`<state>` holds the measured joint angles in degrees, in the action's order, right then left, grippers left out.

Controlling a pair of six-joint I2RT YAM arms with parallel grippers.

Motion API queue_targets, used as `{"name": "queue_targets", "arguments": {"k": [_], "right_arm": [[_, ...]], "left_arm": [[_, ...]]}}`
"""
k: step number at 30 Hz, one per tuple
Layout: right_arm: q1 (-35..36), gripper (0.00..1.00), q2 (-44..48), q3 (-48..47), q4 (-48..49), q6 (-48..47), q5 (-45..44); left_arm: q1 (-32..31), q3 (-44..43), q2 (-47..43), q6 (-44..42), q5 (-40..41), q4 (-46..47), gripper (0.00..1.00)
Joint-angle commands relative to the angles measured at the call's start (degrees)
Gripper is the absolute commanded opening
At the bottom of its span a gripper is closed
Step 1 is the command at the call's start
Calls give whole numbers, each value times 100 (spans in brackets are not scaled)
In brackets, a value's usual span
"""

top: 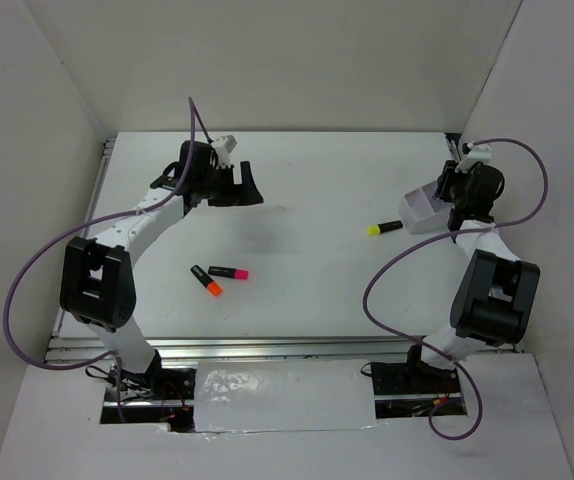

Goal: Sort the stationery into containers
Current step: Place the stationery in the storage box, then pick up the pen from the center of the board.

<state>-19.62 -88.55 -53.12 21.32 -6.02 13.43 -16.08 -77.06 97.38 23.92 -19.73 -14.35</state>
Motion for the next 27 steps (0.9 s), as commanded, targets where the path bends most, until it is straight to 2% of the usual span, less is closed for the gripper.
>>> {"name": "queue_targets", "arguments": {"k": [1, 3, 7, 10, 11, 13, 14, 15, 16, 17, 18, 20, 22, 25, 27], "right_arm": [[46, 47, 136, -5, 250, -75, -174], [54, 53, 242, -14, 145, -48, -148], [89, 59, 505, -154, -101, -188, 203], [168, 55, 725, -549, -890, -1039, 1378], [273, 51, 743, -698, -1641, -1389, 2060], [484, 48, 612, -1470, -2732, -2575, 2417], [581, 47, 350, -1777, -4044, -3093, 2567], [791, 46, 182, -2389, -4614, -3977, 2751], [897, 46, 15, -2700, -5150, -4334, 2735], [1020, 46, -395, -2964, -6113, -4685, 2648], [1221, 47, -608, -3489, -6549, -5289, 2464], [1390, 51, -1241, -3949, -7636, -5689, 2218], [1636, 55, -1741, -4390, -8220, -6156, 1779], [1926, 61, -2033, -4330, -8189, -6508, 1111], [2144, 64, -2061, -3935, -7926, -6648, 768]], "left_arm": [[-10, -222, 35, -81, 4, 11, 99], [-18, -213, 26, -98, 4, 2, 99], [-10, -213, 18, -90, -22, -6, 99], [-1, -266, 26, -168, -154, -15, 99], [8, -310, 61, -325, -389, -41, 99], [61, -397, 114, -502, -698, -182, 99], [87, -467, 140, -729, -1178, -208, 99], [148, -468, 149, -905, -1487, -209, 99], [175, -468, 158, -1029, -1725, -191, 99], [210, -459, 149, -1108, -1867, -208, 99], [201, -459, 149, -1135, -1894, -209, 99], [227, -451, 149, -1267, -2008, -235, 99], [254, -424, 158, -1329, -2167, -253, 99], [324, -380, 167, -1311, -2237, -244, 99], [386, -363, 176, -1294, -2255, -244, 99]]}}
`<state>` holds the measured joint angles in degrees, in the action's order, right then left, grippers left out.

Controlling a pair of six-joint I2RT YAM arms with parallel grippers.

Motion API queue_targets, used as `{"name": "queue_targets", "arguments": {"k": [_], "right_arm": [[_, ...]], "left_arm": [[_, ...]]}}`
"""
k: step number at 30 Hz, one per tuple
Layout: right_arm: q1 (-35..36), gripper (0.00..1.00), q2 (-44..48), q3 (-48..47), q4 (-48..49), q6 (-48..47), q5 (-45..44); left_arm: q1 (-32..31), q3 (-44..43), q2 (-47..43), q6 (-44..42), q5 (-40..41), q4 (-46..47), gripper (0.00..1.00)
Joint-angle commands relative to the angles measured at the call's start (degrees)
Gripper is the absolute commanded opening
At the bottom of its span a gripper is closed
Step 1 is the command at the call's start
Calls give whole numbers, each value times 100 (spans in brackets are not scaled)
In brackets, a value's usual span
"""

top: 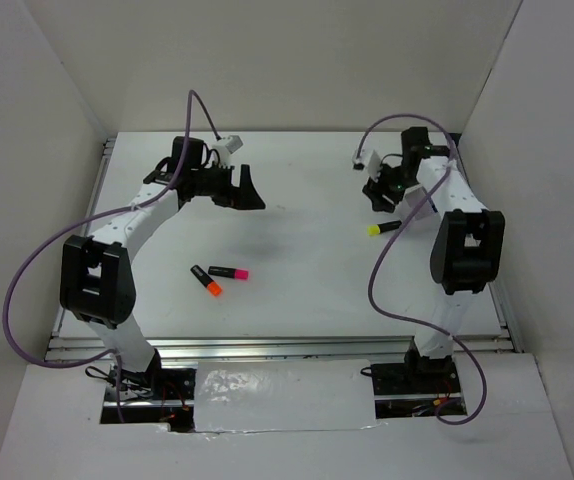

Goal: Sort the stationery into containers
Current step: Pick up the pen from the center of the board.

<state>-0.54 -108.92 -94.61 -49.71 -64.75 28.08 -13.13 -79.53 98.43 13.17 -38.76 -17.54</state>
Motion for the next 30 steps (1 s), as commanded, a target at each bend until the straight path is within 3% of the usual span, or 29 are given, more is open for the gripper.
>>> {"name": "queue_targets", "arguments": {"k": [1, 5, 13, 20, 30], "right_arm": [[395, 66, -15, 363, -507, -785, -968], [800, 70, -85, 855, 57, -793, -1471], [1310, 79, -436, 961, 436, -1152, -2297], [1512, 76, -709, 813, 164, -1663, -3105], [1530, 70, -779, 1111, 313, -2112, -3458]], "left_arm": [[117, -116, 88, -183, -403, 84, 99], [292, -63, 167, -17, -553, 233, 99], [486, -19, 220, 28, -922, 277, 99], [583, 104, 247, 107, -1107, 374, 99], [592, 113, 334, 133, -1142, 392, 99]]}}
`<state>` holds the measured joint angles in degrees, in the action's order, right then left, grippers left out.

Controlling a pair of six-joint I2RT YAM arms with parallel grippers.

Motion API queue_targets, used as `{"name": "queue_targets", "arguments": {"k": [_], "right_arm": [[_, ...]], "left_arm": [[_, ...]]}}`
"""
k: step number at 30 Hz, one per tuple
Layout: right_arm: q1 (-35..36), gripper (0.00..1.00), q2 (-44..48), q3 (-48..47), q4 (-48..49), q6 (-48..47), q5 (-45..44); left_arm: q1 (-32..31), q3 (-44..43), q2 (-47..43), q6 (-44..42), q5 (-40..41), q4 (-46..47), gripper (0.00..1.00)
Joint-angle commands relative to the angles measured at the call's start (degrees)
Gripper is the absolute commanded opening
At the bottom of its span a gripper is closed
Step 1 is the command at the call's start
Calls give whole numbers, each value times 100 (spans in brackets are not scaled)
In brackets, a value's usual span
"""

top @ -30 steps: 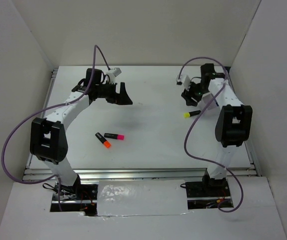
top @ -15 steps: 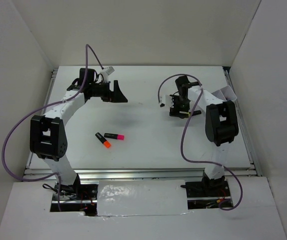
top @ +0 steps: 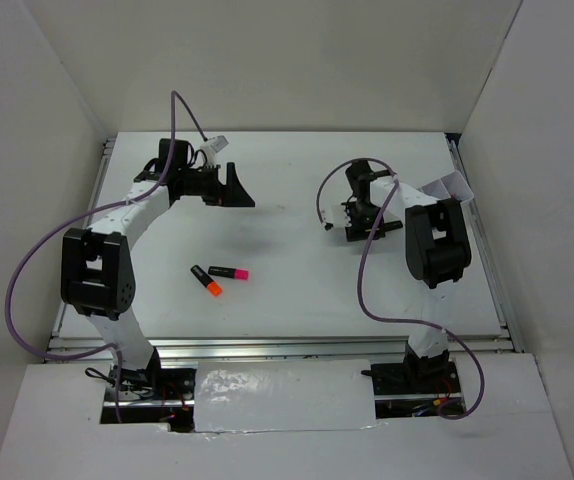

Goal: Sort the stationery into containers
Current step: Pick up the pen from the center of the board, then place the pen in the storage box.

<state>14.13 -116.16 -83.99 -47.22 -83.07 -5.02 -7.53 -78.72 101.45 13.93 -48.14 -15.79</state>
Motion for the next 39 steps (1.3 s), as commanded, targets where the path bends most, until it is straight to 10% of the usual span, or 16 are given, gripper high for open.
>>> {"name": "queue_targets", "arguments": {"k": [1, 8, 14, 26, 39], "right_arm": [[64, 70, -91, 32, 64, -280, -157], [99, 67, -126, 137, 169, -421, -87], [186, 37, 58, 242, 126, -509, 246], [-594, 8, 1525, -883, -420, 2177, 3734], [-2880, 0, 3635, 1982, 4694, 7515, 3824]], "left_arm": [[50, 23, 15, 48, -205, 199, 99], [41, 32, -20, 74, -178, 190, 99], [50, 111, -116, 74, -117, 182, 99], [67, 322, -415, 259, -73, 375, 99], [164, 410, -354, 479, -205, 594, 99]]}}
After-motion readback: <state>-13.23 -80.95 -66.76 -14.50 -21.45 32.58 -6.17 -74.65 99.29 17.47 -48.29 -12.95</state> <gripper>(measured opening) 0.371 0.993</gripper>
